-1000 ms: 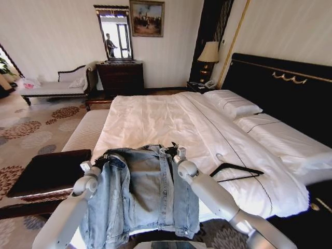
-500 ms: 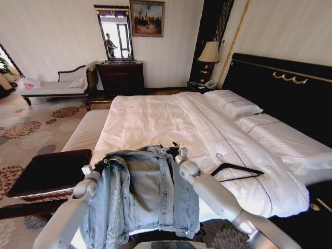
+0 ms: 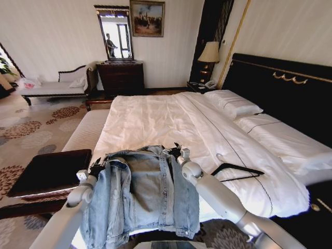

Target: Pick up the clothes from the bed and hang them on the clothes hanger.

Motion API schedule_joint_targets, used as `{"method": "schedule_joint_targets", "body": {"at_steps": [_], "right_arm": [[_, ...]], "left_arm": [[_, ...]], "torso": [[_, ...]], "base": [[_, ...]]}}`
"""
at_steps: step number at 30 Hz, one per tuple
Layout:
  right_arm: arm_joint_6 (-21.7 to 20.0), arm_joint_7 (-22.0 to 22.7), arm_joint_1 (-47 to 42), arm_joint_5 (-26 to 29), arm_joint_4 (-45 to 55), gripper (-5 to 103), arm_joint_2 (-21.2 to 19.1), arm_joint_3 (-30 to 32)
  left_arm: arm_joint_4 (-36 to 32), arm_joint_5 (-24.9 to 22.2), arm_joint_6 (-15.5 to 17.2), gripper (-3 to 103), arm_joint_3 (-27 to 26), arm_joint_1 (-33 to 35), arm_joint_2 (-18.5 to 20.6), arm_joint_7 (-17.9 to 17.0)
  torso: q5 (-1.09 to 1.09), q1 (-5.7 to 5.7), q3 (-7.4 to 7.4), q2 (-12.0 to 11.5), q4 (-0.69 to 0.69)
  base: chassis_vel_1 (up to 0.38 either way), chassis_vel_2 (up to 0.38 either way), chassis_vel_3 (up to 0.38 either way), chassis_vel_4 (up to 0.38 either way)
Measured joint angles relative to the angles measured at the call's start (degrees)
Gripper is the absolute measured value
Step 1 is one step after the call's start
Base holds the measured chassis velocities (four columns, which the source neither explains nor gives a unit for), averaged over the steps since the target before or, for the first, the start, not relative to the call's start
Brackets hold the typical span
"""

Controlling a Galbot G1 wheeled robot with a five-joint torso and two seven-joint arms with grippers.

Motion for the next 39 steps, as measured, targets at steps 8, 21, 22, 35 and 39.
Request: {"method": "schedule_joint_targets", "body": {"at_steps": [8,21,22,35,39], "right_arm": [[0.5,-0.65,-5.0,-3.15,4.23,100,-2.95,2.58],[3.46,-4.77,-25.97,-14.53,15.54,100,-3.82,19.07],[3.93,-5.31,-28.92,-16.04,16.39,100,-3.21,20.5],[5.29,-6.35,-36.78,-19.75,18.37,100,0.55,24.29],[5.83,-6.81,-38.59,-19.44,19.17,100,2.0,24.88]], "left_arm": [[-13.87,3.71,-1.61,87,-12.33,14.38,-2.37,1.08],[-20.16,10.66,-14.32,100,-21.69,35.87,-16.92,7.81],[-19.79,10.67,-15.59,100,-21.97,37.28,-18.54,8.08],[-19.4,11.43,-19.61,100,-21.68,39.67,-26.31,7.64],[-20.56,10.83,-19.2,100,-20.86,40.13,-27.15,7.52]], "torso": [[0.01,0.0,-0.01,0.0,0.02],[0.0,-0.01,-0.01,0.01,0.02],[0.01,-0.01,-0.01,0.01,0.0],[0.0,0.0,0.0,0.01,0.01],[0.0,0.01,0.0,0.01,0.01]], "base": [[0.0,0.0,0.0,0.0],[0.0,0.0,0.0,0.0],[0.0,0.0,0.0,0.0],[0.0,0.0,0.0,0.0],[0.0,0.0,0.0,0.0]]}}
